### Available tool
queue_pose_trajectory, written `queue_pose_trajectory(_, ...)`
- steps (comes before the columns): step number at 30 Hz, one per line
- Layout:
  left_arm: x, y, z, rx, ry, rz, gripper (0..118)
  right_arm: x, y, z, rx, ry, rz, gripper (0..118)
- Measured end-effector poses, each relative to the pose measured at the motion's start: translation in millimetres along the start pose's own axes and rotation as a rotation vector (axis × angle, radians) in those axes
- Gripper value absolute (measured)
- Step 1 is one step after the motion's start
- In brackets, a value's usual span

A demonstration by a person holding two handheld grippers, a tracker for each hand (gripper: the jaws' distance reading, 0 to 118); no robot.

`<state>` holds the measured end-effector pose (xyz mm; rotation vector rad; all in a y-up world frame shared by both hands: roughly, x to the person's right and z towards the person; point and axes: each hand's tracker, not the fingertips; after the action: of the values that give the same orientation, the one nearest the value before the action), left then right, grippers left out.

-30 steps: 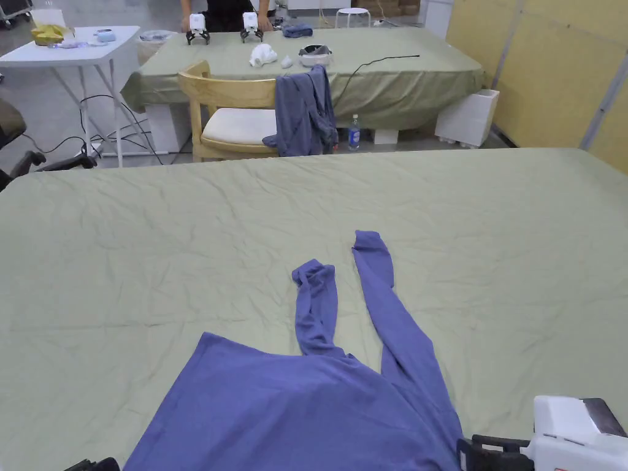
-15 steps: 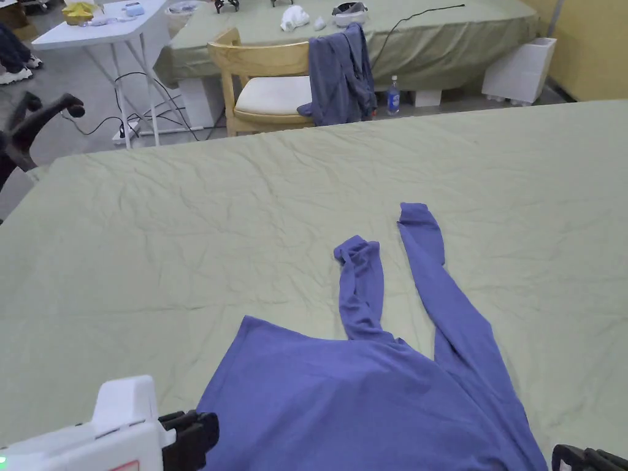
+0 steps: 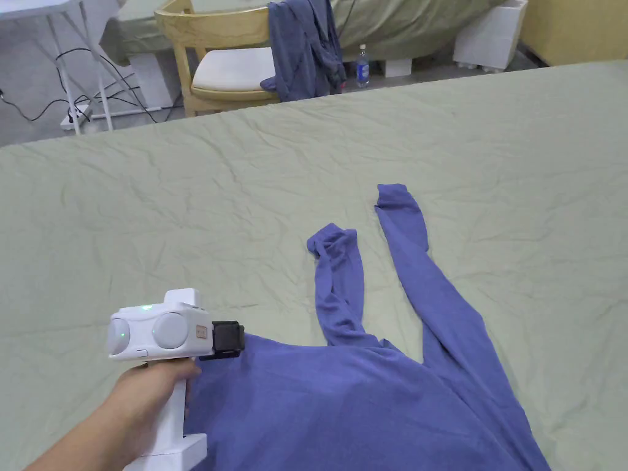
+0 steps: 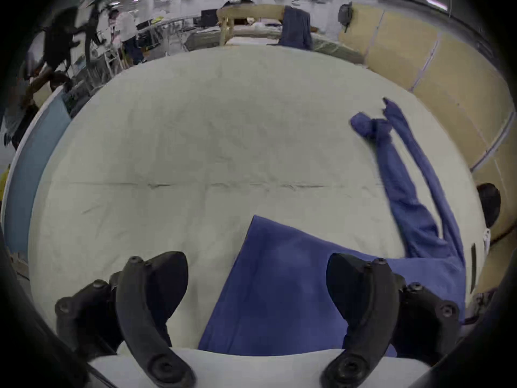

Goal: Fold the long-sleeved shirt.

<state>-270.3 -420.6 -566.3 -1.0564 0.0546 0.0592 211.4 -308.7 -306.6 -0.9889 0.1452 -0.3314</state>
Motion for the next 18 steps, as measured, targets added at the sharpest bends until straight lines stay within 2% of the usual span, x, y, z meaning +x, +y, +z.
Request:
queue_pose_trajectory(2, 7, 0, -12, -0.021, 0.038, -0.021, 96, 1, 3, -5, -0.012, -0.021, 0.014, 2)
queue_pose_trajectory(3, 10, -2, -14, -0.017, 0.037, -0.035, 83, 1, 5, -8, -0.017, -0.043, 0.033, 2)
queue_pose_trajectory(4, 8, -4, -12, -0.009, 0.027, -0.057, 78, 0, 7, -11, -0.032, -0.078, 0.056, 2)
queue_pose_trajectory(5, 13, -4, -8, 0.012, 0.036, -0.086, 66, 1, 8, -17, -0.054, -0.121, 0.071, 2)
queue_pose_trajectory(6, 18, -6, -1, 0.042, 0.016, -0.13, 26, 2, 11, -23, -0.066, -0.162, 0.075, 2)
queue_pose_trajectory(7, 23, -8, 5, 0.063, 0.007, -0.167, 1, 3, 15, -29, -0.069, -0.175, 0.063, 2)
queue_pose_trajectory(8, 31, -10, 13, 0.086, 0.026, -0.199, 1, 6, 21, -36, -0.074, -0.165, 0.051, 3)
queue_pose_trajectory(9, 33, -12, 20, 0.097, 0.037, -0.219, 1, 12, 26, -45, -0.076, -0.149, 0.036, 12)
queue_pose_trajectory(10, 31, -13, 27, 0.096, -0.013, -0.192, 1, 15, 32, -53, -0.077, -0.134, 0.018, 40)
queue_pose_trajectory(12, 25, -14, 48, 0.096, -0.136, -0.044, 1, 18, 47, -75, -0.109, -0.144, 0.035, 118)
queue_pose_trajectory(13, 21, -16, 56, 0.097, -0.166, -0.004, 1, 19, 53, -87, -0.144, -0.169, 0.073, 116)
queue_pose_trajectory(14, 18, -19, 66, 0.105, -0.179, 0.014, 1, 18, 58, -95, -0.067, -0.147, 0.118, 109)
queue_pose_trajectory(15, 15, -22, 77, 0.131, -0.179, 0.02, 1, 19, 64, -103, -0.068, -0.255, 0.154, 107)
queue_pose_trajectory(17, 7, -29, 99, 0.164, -0.186, 0.025, 1, 21, 60, -130, -0.118, -0.266, 0.202, 105)
queue_pose_trajectory(18, 2, -33, 111, 0.179, -0.194, 0.039, 1, 23, 59, -142, -0.175, -0.272, 0.216, 93)
